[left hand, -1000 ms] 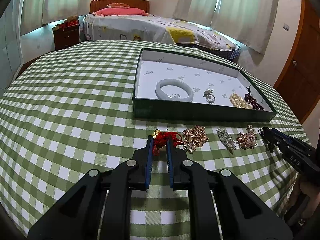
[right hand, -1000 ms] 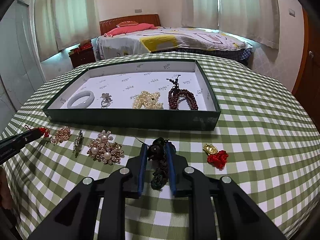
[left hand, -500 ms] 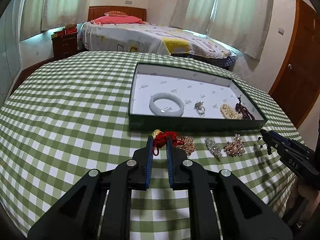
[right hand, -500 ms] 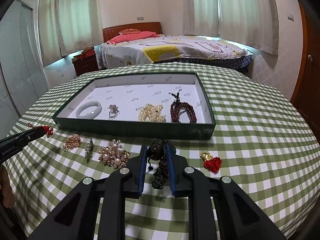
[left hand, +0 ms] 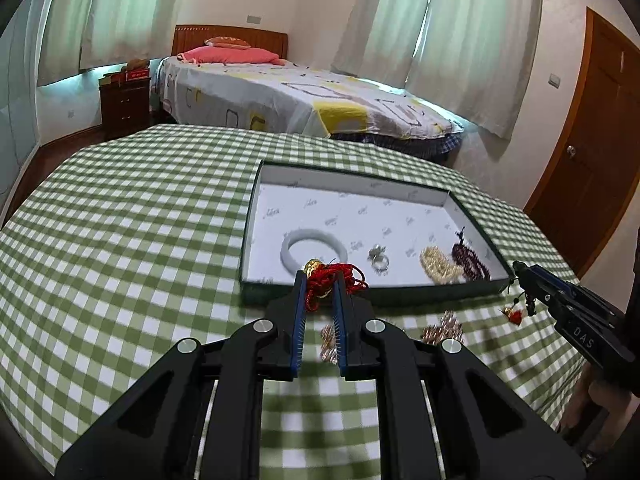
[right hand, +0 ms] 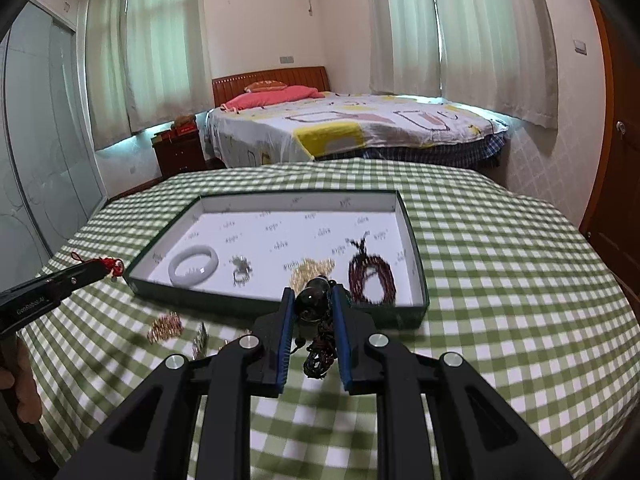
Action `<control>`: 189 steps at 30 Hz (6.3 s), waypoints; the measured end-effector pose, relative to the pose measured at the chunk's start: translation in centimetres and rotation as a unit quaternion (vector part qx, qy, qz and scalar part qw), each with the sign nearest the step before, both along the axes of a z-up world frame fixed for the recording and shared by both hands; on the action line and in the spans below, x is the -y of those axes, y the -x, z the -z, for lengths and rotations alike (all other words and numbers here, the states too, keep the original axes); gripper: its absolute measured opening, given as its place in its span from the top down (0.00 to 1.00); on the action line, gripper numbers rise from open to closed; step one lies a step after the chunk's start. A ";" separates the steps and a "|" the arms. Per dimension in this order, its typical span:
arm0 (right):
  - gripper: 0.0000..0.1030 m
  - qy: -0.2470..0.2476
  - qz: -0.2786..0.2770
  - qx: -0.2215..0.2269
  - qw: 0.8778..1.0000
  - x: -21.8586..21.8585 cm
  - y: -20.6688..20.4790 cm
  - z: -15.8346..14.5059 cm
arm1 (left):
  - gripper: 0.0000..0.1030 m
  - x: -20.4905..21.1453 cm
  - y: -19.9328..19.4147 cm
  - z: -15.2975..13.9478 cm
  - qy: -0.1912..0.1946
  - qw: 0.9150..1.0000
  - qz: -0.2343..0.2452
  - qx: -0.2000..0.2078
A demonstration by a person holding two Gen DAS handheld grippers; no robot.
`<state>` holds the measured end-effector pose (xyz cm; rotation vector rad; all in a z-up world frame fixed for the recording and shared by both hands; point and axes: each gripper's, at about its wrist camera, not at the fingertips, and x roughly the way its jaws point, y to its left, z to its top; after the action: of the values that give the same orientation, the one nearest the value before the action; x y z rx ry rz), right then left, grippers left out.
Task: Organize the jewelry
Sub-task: 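Carry the charm into the box and open the left tool while the right tool releases the clip there, then withdraw both open tools from the box toward the remaining brooches, then grasp the gold chain brooch with the left tool while the right tool grasps the pearl flower brooch, then carry the gold brooch into the box with the left tool while the right tool places the pearl brooch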
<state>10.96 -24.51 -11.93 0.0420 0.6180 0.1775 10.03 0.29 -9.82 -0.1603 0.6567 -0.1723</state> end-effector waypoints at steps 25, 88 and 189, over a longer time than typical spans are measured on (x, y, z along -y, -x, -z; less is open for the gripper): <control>0.81 0.006 -0.022 -0.023 0.999 -1.0 -14.7 1.2 | 0.88 2.5 -17.7 3.0 -0.021 0.997 -0.001 -0.071; 0.47 0.008 -0.068 -0.058 0.996 -4.2 -2.0 5.6 | 0.30 -2.4 -0.8 4.4 -0.035 0.998 -0.046 -0.025; 0.66 0.001 -0.039 -0.009 0.999 -1.7 0.9 1.7 | 0.93 0.5 -0.3 1.6 -0.008 0.999 0.040 0.001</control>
<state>10.07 -22.83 -13.63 0.0185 0.6389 0.2529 10.30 -0.18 -11.44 -0.1187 0.6629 -0.2433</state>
